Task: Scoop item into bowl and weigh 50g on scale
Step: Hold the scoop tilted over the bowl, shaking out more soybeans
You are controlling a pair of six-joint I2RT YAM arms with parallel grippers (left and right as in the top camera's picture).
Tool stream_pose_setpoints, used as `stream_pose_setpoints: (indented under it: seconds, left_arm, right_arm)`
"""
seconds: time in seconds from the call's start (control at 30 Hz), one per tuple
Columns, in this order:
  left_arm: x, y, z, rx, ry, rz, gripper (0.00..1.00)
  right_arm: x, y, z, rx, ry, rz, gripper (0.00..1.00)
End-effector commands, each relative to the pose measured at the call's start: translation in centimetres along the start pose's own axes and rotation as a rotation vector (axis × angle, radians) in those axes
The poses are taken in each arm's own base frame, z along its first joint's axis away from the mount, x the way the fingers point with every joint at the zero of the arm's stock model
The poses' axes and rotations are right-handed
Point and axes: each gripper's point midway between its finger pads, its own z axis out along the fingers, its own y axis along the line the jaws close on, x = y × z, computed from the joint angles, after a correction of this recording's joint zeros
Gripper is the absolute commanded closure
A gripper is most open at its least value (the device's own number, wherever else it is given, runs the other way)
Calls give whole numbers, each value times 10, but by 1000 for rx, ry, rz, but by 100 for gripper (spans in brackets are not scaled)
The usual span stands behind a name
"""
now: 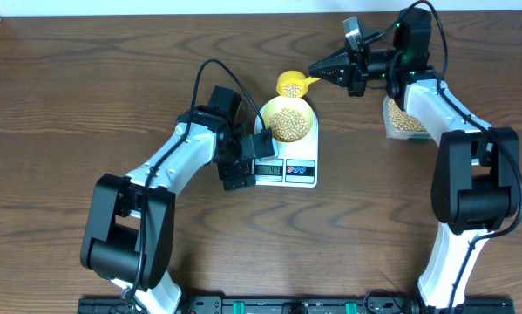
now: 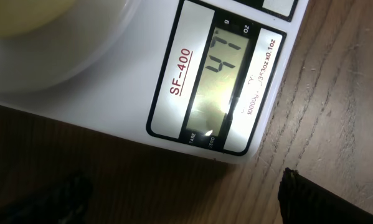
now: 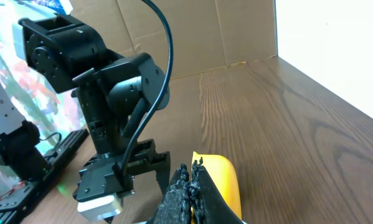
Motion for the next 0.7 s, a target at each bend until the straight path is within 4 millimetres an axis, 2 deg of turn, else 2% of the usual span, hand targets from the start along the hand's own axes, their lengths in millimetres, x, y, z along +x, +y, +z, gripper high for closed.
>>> stream_pose_setpoints:
  seconds: [0.0, 0.67]
  left_arm:
    - [1, 0, -5, -13, 0, 15, 2]
    - [1, 0, -5, -13, 0, 15, 2]
  right_arm:
    - [6, 2, 3, -28, -1, 30, 99]
    - [6, 2, 3, -28, 0, 71, 99]
